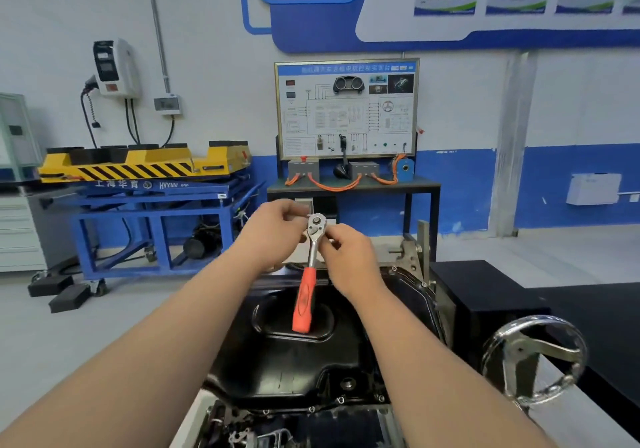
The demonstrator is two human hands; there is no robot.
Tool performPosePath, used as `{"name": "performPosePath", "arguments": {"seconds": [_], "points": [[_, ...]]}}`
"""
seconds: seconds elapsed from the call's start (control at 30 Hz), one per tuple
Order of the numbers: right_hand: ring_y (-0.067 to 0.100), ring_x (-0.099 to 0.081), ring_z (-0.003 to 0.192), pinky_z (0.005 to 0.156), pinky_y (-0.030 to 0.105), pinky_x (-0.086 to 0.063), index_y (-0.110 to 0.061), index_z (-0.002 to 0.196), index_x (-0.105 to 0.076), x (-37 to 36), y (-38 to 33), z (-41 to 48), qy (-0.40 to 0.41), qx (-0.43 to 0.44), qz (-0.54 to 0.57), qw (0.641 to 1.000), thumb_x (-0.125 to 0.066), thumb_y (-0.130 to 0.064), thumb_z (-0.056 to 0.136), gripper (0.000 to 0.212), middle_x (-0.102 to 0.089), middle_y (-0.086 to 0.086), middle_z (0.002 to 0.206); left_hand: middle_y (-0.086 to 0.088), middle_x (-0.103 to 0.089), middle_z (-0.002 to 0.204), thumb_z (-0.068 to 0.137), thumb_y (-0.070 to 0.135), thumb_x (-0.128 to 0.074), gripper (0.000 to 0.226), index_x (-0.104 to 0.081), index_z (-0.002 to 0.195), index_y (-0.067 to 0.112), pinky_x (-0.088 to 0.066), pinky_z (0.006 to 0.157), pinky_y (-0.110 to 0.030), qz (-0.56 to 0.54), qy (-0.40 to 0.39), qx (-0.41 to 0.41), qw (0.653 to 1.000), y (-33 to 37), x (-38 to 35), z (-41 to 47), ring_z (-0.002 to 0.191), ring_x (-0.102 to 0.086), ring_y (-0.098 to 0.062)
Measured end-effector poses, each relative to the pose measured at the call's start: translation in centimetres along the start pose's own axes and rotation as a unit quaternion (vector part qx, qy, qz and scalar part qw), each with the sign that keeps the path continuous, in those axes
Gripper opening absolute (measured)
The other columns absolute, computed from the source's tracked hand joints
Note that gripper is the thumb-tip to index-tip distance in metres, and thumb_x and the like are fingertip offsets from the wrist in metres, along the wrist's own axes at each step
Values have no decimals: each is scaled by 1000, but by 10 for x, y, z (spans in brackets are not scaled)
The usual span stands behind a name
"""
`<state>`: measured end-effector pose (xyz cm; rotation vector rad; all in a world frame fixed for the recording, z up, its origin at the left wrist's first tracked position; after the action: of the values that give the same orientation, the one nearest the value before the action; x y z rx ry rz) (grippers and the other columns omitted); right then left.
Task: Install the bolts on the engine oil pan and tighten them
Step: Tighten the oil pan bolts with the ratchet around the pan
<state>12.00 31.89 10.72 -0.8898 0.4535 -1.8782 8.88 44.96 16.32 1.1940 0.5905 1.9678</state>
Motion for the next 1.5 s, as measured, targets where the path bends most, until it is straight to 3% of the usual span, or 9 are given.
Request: {"name": "performPosePath", "arguments": {"seconds": [0.13,0.3,0.57,0.77,0.93,1.03,1.13,1.3,1.5], "points": [[10,-47,67,52,22,-30,-30,68,-53,-8,-1,2,89,-26,-79,993,-52,-25,92,24,-49,-14,70,13,-65,75,85,55,-54,26,-59,95,32,-41,59,-21,71,42,-40,996,23,-11,-25,69,-61,1],[14,-49,69,57,31,-37,-21,74,-62,-14,-3,-4,125,-55,-56,989,-52,-14,89,19,-54,-7,76,3,-62,86,86,41,-61,30,-59,105,17,-49,71,-31,224,51,-68,971,29,-11,-14,84,-57,-16],[8,-49,69,62,27,-39,-20,83,-63,-15,3,-14,109,-50,4,993,-51,-22,93,16,-53,-12,76,2,-61,106,95,30,-51,23,-57,117,24,-50,83,-39,499,-132,-238,823,50,9,8,98,-57,-20],[16,-53,71,58,28,-41,-27,64,-57,-14,5,-15,128,-74,0,989,-51,-5,86,32,-59,0,77,0,-49,65,88,38,-57,24,-59,80,16,-32,45,-25,480,-72,-162,859,55,-14,-3,58,-50,-18],[15,-47,60,51,29,-37,-20,59,-47,-14,4,-14,136,-88,-17,987,-53,-19,91,33,-55,2,70,1,-52,94,87,3,-54,24,-47,97,24,-45,89,-51,575,-136,-241,770,64,-16,1,78,-47,-21],[17,-52,65,59,34,-45,-14,68,-56,-13,3,-15,131,-87,17,987,-51,-17,91,24,-60,1,72,-2,-53,86,92,17,-52,3,-51,94,19,-47,73,-39,582,-111,-241,769,66,-15,4,78,-53,-23],[11,-53,68,61,28,-44,-26,77,-66,-12,1,-18,108,-64,10,992,-51,-11,89,24,-62,-5,76,-2,-40,68,91,29,-55,26,-49,72,11,-31,47,-27,567,-86,-161,803,64,-17,7,56,-44,-17],[10,-30,50,46,25,-20,-29,52,-29,-13,1,-16,140,-71,-28,987,-50,-14,89,45,-38,-3,56,-3,-54,94,84,-3,-52,26,-56,104,13,-33,68,-35,630,-129,-268,717,69,-19,-2,77,-53,-22],[14,-45,58,51,30,-34,-21,61,-43,-13,4,-16,129,-67,-18,989,-51,-18,92,33,-54,2,66,-2,-54,101,84,-5,-50,30,-51,107,15,-44,83,-35,602,-133,-367,696,59,-15,3,91,-57,-24]]}}
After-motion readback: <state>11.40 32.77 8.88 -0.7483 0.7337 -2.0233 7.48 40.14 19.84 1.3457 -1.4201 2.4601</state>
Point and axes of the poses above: each hand's wrist, its own z-axis towards the middle knuckle, its own x-axis out of the back of the hand, y = z × x, the point moved 1 cm from there along z, towards the middle knuckle
